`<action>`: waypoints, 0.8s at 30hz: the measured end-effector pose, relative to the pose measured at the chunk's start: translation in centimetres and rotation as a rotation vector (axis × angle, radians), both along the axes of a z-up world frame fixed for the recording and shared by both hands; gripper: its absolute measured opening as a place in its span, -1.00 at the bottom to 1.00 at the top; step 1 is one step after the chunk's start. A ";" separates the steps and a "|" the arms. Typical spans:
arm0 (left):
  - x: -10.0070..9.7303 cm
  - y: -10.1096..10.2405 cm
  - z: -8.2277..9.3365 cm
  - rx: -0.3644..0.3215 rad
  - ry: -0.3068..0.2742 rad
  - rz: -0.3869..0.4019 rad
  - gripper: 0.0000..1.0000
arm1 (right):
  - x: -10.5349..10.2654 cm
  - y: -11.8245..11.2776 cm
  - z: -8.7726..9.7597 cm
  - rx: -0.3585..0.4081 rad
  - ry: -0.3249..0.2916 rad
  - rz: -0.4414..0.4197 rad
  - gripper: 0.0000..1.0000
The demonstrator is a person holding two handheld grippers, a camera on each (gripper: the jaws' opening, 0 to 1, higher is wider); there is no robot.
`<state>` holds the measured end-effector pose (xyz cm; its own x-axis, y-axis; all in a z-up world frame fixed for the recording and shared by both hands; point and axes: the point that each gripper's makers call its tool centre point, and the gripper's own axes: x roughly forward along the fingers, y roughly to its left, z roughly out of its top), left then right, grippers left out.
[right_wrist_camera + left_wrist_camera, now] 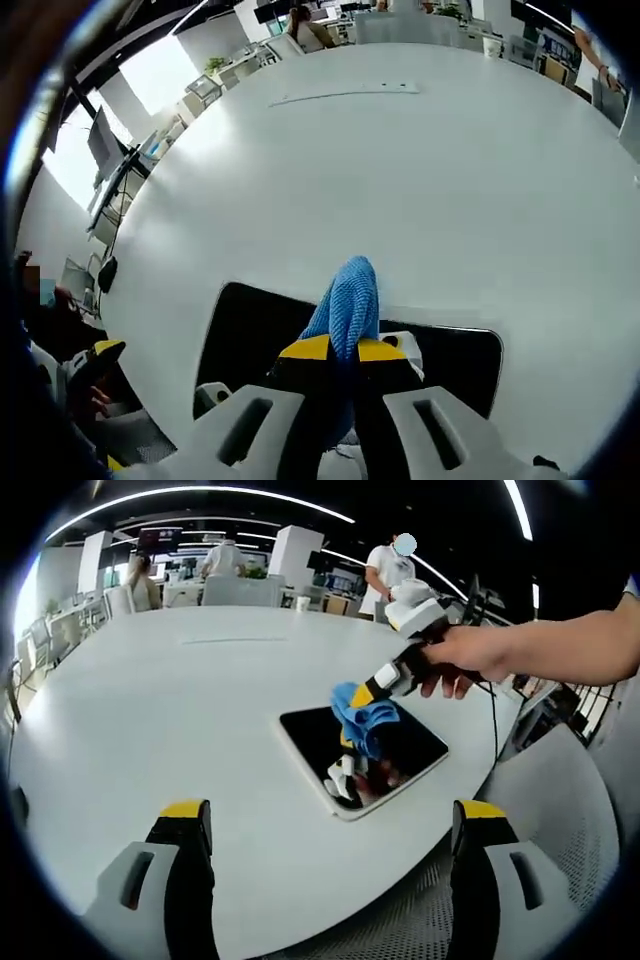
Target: Wipe the mirror surface with the cleaning cloth until all visible marks leave the cleaned area.
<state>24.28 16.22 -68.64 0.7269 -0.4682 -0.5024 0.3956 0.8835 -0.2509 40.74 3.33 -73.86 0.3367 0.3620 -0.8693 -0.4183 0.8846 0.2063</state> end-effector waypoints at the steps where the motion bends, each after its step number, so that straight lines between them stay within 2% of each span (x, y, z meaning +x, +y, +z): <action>1: 0.0 0.0 0.0 0.000 0.000 -0.001 0.98 | 0.1 0.0 0.0 -0.003 0.003 0.001 -0.96; 9: 0.2 -0.1 0.5 -0.010 -0.025 0.000 0.98 | 0.1 0.0 -0.1 -0.011 0.037 0.012 -0.97; 12: 0.2 0.0 0.4 -0.011 -0.021 0.002 0.98 | 0.1 0.1 -0.1 -0.027 0.031 0.007 -0.96; 14: 0.3 0.0 0.6 -0.015 -0.031 0.006 0.98 | 0.5 0.4 -0.2 -0.046 0.000 0.034 -0.96; 15: 0.3 0.1 0.6 -0.014 -0.032 0.010 0.98 | 0.5 0.4 -0.1 -0.053 0.013 0.034 -0.96; 19: 0.2 0.1 0.5 -0.007 -0.024 0.010 0.98 | 0.5 0.1 -0.1 -0.030 0.042 0.023 -0.96; 24: 0.3 0.3 0.4 0.002 -0.024 0.016 0.97 | 0.4 0.1 -0.1 -0.010 0.029 0.036 -0.97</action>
